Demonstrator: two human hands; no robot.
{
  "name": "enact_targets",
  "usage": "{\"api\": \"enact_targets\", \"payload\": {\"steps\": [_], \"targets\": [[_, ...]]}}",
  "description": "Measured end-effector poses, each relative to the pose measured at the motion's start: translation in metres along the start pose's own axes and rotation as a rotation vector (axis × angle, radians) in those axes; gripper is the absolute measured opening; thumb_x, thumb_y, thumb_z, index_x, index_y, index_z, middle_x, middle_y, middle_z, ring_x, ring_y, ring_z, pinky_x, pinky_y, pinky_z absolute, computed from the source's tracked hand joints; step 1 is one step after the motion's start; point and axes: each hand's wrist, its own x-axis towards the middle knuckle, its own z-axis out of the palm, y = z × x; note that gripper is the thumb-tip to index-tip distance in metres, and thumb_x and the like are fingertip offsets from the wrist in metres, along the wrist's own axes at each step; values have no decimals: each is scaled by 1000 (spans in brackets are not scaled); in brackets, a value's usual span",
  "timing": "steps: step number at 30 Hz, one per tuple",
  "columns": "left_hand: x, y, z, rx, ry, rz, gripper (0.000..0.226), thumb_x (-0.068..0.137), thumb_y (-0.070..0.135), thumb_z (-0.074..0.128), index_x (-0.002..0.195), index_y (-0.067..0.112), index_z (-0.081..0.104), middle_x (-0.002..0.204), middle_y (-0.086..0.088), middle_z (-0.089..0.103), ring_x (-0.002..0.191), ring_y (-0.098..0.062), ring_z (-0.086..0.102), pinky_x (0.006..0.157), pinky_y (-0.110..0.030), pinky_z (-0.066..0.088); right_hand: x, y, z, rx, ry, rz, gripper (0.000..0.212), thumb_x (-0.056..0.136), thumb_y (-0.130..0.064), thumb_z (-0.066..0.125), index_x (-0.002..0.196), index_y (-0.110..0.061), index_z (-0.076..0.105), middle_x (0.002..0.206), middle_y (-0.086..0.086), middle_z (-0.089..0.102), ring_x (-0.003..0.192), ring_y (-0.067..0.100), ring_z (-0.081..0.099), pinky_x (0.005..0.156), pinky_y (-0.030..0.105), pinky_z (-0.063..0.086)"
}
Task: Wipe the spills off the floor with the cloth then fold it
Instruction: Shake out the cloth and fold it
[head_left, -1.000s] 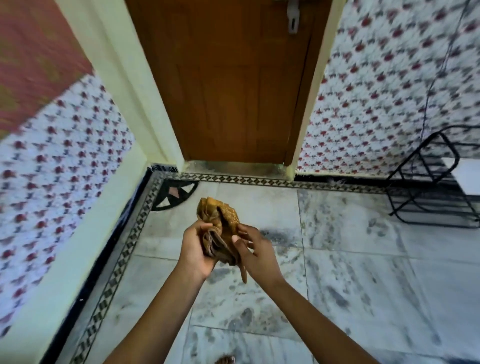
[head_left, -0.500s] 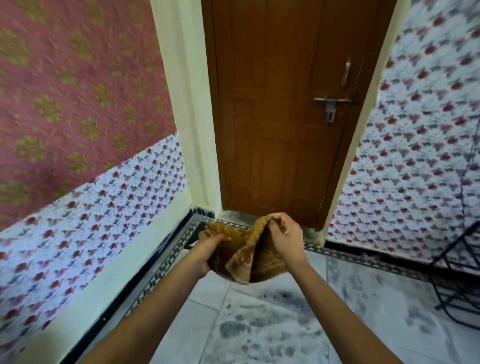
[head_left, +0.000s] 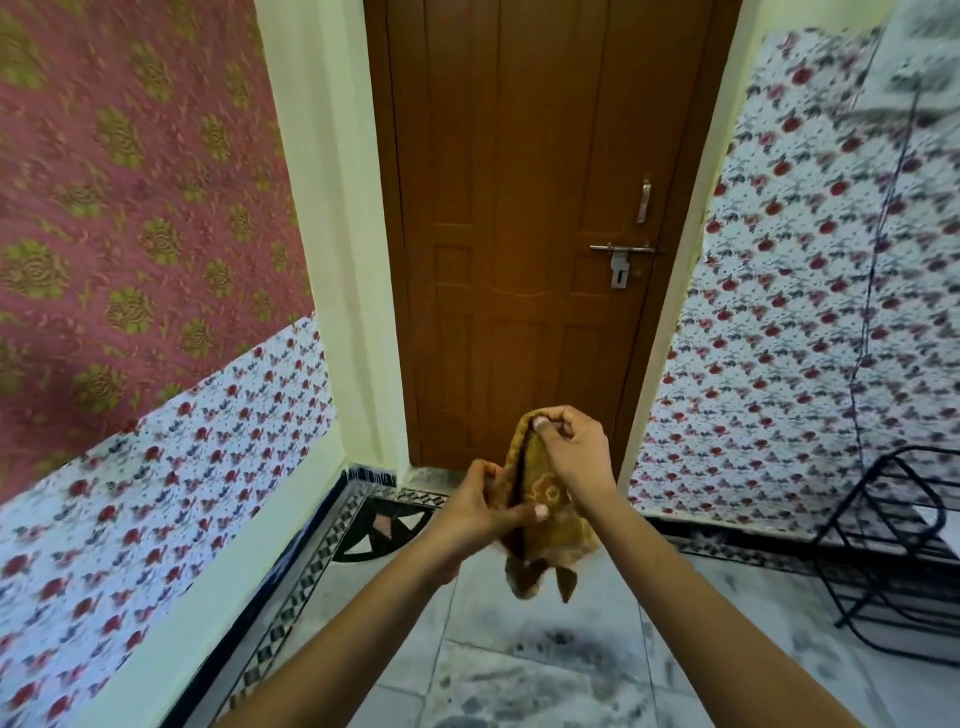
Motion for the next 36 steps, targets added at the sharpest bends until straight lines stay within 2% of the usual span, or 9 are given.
{"api": "enact_targets", "payload": {"steps": [8, 13, 16, 20, 23, 26, 29, 33, 36], "targets": [[25, 27, -38, 72, 133, 94, 5, 86, 13, 64, 87, 17, 63, 86, -3, 66, 83, -19, 65, 71, -27, 53, 19, 15, -28, -96, 113, 41, 11, 93, -17, 52, 94, -18, 64, 77, -11, 59, 75, 5, 56, 75, 24, 50], [38, 65, -34, -112, 116, 27, 14, 84, 16, 66, 95, 24, 63, 101, -6, 63, 101, -26, 57, 96, -43, 46, 15, 34, -26, -150, 62, 66, 18, 94, -23, 51, 108, -17, 60, 95, -6, 60, 93, 14, 58, 79, 22, 47], [44, 83, -22, -217, 183, 9, 23, 87, 14, 64, 106, 24, 55, 106, -7, 57, 95, -21, 54, 83, -35, 48, -4, 36, -11, -28, 90, 27, 26, 97, -37, 41, 111, -19, 53, 108, 0, 57, 98, 14, 53, 82, 22, 43], [46, 104, -12, -321, 226, 98, 24, 90, 3, 57, 107, 19, 55, 107, -9, 58, 92, -19, 58, 69, -25, 50, -41, 34, -1, 410, -45, 30, 43, 86, -60, 32, 98, -23, 50, 89, 0, 56, 78, 6, 60, 66, 19, 51], [45, 115, -14, -415, 265, 148, 23, 90, -4, 53, 99, 16, 59, 104, -13, 59, 90, -20, 62, 68, -26, 55, -50, 41, -5, 410, -235, 32, 40, 84, -57, 50, 100, -21, 50, 91, -4, 60, 78, 1, 63, 64, 19, 54], [42, 123, -20, -537, 360, 175, 23, 90, -6, 53, 101, 12, 59, 105, -14, 59, 92, -21, 63, 72, -27, 58, -43, 48, -10, 101, -255, -25, 16, 87, -28, 64, 98, -19, 57, 87, -3, 64, 83, 16, 63, 65, 18, 51], [41, 118, -30, -589, 346, 224, 40, 87, -4, 58, 119, 18, 49, 116, -14, 56, 99, -23, 63, 83, -31, 56, -29, 44, -24, 234, -189, 99, 8, 88, -20, 62, 86, -12, 63, 79, 16, 63, 76, 32, 62, 71, 36, 54], [35, 82, -22, -277, 171, 115, 67, 81, 11, 68, 135, 32, 36, 125, -11, 55, 107, -24, 61, 93, -39, 52, -7, 25, -44, 371, -254, 198, 14, 88, -21, 62, 84, -8, 64, 81, 11, 66, 78, 22, 63, 78, 36, 54], [27, 56, 3, -40, 72, 54, 56, 77, 21, 73, 125, 32, 47, 117, -2, 62, 107, -21, 60, 93, -42, 51, -4, 22, -38, 420, -257, 272, 14, 89, -18, 61, 85, -8, 69, 81, 12, 67, 80, 24, 62, 80, 40, 52]]}}
